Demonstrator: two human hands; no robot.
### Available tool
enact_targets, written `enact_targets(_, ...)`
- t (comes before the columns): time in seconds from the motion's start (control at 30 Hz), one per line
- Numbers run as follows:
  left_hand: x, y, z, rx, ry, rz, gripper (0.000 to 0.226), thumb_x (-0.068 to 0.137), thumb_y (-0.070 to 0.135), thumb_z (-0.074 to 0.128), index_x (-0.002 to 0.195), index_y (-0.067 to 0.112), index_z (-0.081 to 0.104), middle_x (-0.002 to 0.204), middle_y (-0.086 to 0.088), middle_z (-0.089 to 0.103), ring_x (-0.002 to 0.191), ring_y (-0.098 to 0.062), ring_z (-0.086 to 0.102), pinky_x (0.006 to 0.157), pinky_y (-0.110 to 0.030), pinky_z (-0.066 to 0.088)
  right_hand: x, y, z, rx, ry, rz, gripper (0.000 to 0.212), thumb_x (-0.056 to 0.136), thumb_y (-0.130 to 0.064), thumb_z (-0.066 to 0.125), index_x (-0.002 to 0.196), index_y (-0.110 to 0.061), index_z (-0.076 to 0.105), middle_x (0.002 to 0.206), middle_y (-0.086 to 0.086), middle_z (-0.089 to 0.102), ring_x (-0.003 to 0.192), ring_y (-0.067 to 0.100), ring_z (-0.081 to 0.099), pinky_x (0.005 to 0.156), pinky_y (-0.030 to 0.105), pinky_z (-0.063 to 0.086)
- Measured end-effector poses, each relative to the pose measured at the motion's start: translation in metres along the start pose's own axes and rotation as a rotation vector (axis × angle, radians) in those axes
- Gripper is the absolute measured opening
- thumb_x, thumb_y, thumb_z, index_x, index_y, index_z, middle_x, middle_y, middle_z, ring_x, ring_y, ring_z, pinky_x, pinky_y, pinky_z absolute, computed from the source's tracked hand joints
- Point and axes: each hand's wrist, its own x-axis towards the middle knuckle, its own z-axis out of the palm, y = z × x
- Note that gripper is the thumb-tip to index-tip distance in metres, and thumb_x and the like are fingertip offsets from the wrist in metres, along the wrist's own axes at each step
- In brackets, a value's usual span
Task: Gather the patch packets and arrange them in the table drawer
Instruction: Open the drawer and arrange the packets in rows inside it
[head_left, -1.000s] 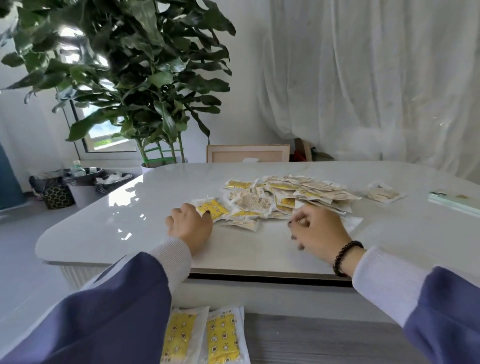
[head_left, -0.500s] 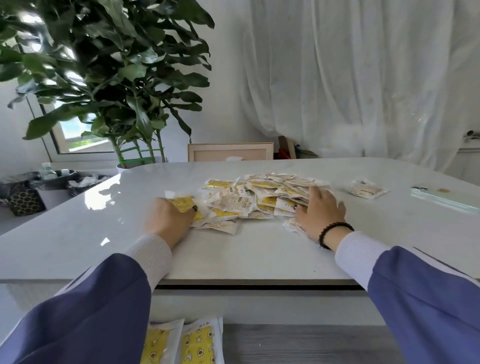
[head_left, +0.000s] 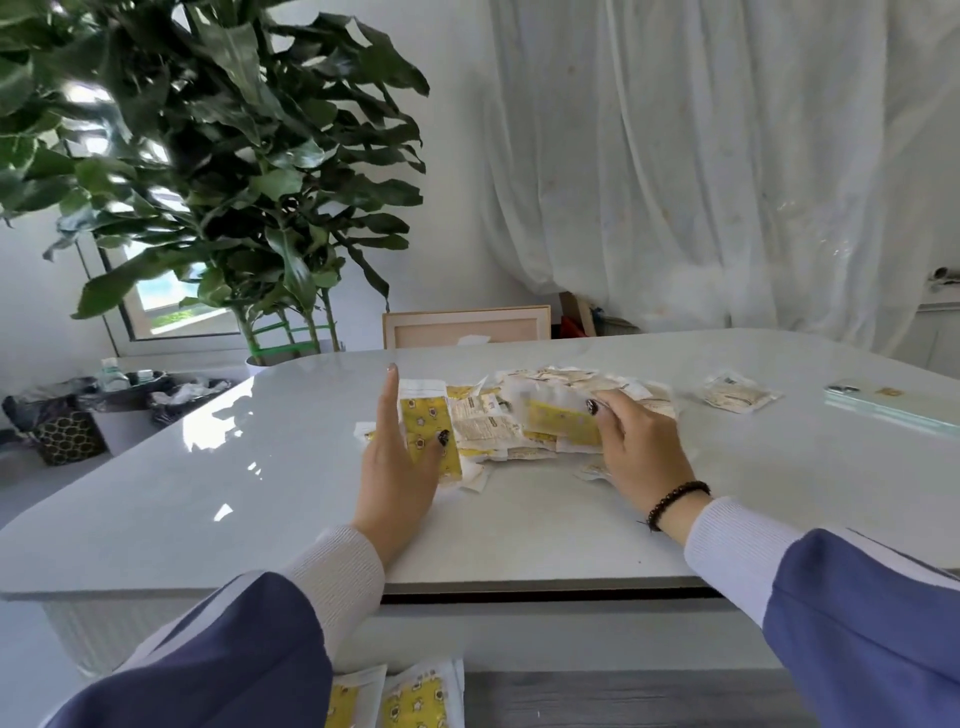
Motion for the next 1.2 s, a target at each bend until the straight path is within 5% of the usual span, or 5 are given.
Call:
enact_targets(0.3,0.01,-0.006,-0.004,-0.512,-0.044,-0.33,0.019,0.099,0.029,0.048,0.097,0.028,0.067,0.102,0.002,0.067,0.096,-0.014,0.062,0.086,-0.029,0.049,-0.008,-0.083,0.057,0.644,-0.054,0.702,0.019,0.098,-0.012,0.036,0.112,-0.021,0.046,0.094,0.009,0.066,0.05,0.015,0.068,0.042,0.017,0.048)
enact_targets(0.57,0.009,-0.012,-0.006,-0.259,0.056,-0.295,0.07,0.089,0.008,0.062,0.145,0.037,0.031,0.146,-0.003,0.042,0.123,-0.025,0.054,0.1,-0.043,0.048,-0.005,-0.071,0.067,0.27,-0.191,0.207,0.015,0.088,-0.015,0.057,0.102,-0.014,0.061,0.091,-0.004,0.062,0.073,0.001,0.052,0.066,0.012,0.041)
enact_targets(0.7,0.013,-0.01,-0.006,-0.347,0.1,-0.351,0.044,0.097,0.007,0.042,0.127,0.036,0.055,0.131,-0.005,0.057,0.102,-0.023,0.061,0.084,-0.031,0.052,0.014,-0.022,0.048,-0.201,-0.004,-0.14,0.036,0.074,-0.011,0.062,0.109,-0.004,0.06,0.107,0.012,0.061,0.097,0.028,0.058,0.083,0.039,0.05)
enact_targets(0.9,0.012,-0.006,-0.007,-0.419,0.081,-0.397,0.035,0.097,0.007,0.044,0.119,0.025,0.065,0.101,0.008,0.064,0.081,-0.009,0.061,0.075,-0.02,0.052,0.022,0.033,0.019,-0.521,-0.515,0.246,0.065,0.09,-0.044,0.044,0.147,-0.024,0.023,0.15,0.003,0.035,0.137,0.025,0.032,0.108,0.04,0.033)
enact_targets(1.2,0.012,-0.01,-0.003,-0.31,0.075,-0.364,0.031,0.093,0.007,0.055,0.109,0.031,0.065,0.094,0.016,0.06,0.077,-0.014,0.06,0.075,-0.026,0.051,0.011,0.019,0.005,-0.356,-0.231,0.04,0.051,0.082,-0.018,0.064,0.131,-0.018,0.052,0.096,0.008,0.064,0.102,0.029,0.054,0.09,0.037,0.041)
